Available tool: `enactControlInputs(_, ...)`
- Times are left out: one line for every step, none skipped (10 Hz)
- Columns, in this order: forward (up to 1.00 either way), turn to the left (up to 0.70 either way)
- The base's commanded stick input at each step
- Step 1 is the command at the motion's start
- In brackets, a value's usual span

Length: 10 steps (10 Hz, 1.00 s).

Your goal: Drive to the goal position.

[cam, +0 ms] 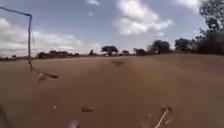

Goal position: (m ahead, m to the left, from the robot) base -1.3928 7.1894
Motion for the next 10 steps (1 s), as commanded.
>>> enactControlInputs(0.70, 0.00)
enactControlInputs(0.70, 0.00)
enactControlInputs(0.70, 0.00)
enactControlInputs(0.70, 0.00)
enactControlInputs(0.70, 0.00)
enactControlInputs(0.70, 0.00)
enactControlInputs(0.70, 0.00)
enactControlInputs(0.70, 0.00)
enactControlInputs(0.70, 0.00)
enactControlInputs(0.70, 0.00)
